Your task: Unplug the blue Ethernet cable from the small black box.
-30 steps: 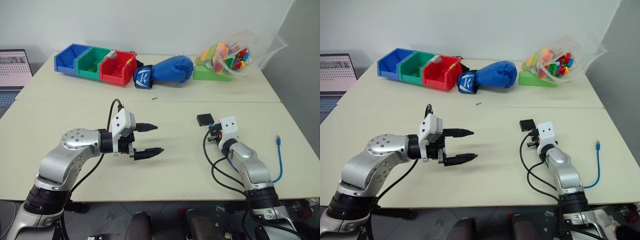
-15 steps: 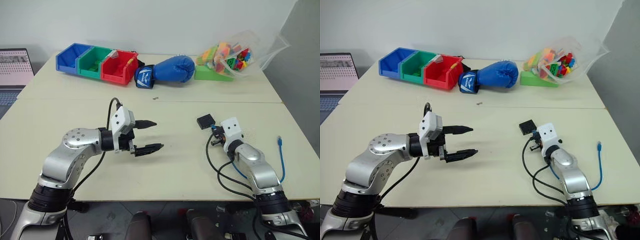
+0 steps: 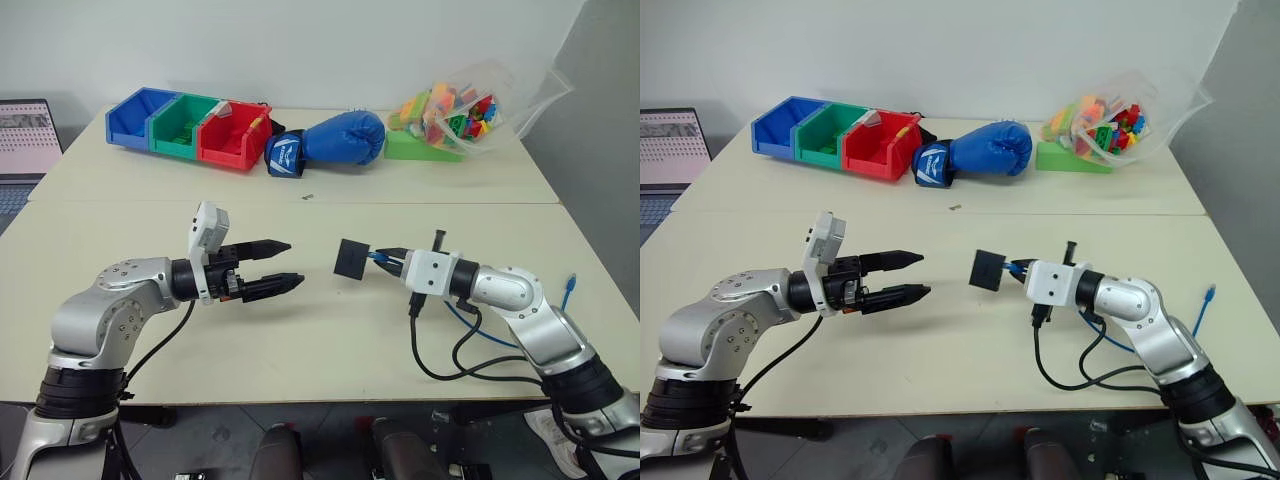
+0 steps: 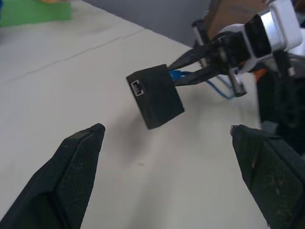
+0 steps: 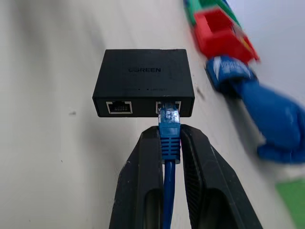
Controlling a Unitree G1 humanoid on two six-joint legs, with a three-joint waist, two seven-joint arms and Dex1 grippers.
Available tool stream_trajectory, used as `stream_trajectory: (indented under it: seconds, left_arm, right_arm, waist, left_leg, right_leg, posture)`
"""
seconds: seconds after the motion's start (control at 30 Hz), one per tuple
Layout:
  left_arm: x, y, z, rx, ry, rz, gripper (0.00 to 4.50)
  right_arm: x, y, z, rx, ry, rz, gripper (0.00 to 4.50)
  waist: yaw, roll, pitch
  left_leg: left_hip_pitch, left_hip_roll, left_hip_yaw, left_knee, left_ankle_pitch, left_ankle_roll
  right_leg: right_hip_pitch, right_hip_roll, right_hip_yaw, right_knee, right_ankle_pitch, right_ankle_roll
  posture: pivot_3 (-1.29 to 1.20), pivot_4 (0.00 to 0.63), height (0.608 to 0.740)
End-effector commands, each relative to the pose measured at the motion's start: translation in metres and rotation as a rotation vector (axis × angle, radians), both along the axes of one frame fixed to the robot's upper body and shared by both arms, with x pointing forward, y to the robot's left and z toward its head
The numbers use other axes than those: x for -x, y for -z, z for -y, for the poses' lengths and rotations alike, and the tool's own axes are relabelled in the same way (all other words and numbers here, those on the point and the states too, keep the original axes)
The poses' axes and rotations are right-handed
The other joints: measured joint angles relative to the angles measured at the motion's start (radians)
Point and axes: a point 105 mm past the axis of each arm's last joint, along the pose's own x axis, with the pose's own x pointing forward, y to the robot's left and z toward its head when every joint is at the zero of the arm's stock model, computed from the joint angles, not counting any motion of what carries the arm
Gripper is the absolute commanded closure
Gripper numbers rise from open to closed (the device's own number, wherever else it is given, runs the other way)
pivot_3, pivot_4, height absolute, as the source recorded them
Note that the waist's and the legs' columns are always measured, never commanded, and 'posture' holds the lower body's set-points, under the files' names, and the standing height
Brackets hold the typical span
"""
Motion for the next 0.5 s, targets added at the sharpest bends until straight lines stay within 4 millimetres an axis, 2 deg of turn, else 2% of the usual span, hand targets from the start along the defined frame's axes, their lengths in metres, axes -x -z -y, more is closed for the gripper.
stream_trajectory:
  seconds: [0.03,0.27,0.5]
  left_arm:
    - [0.006,-0.01,0.003,0.028,0.023,0.005,0.0]
    - [0.005,-0.009,0.015,0.065,0.015,-0.012,0.0]
    - [0.005,-0.011,0.025,0.128,0.028,-0.038,0.0]
  right_arm:
    - [0.008,-0.018,-0.013,0.031,-0.136,0.141,4.25]
    - [0.015,-0.037,-0.029,0.006,-0.263,0.235,4.25]
    - [0.02,-0.044,-0.035,-0.012,-0.303,0.249,4.25]
  waist:
    - [0.002,0.0,0.0]
    - [0.005,0.0,0.0]
    - [0.006,0.0,0.0]
  left_leg:
    - [0.0,0.0,0.0,0.0,0.0,0.0]
    - [0.0,0.0,0.0,0.0,0.0,0.0]
    - [0.0,0.0,-0.001,0.0,0.0,0.0]
  right_leg:
    - [0.0,0.0,0.0,0.0,0.0,0.0]
    - [0.0,0.0,0.0,0.0,0.003,-0.005]
    - [0.0,0.0,0.0,0.001,0.003,-0.005]
  posture:
    - [0.0,0.15,0.74]
    - [0.0,0.15,0.74]
    - [0.0,0.15,0.74]
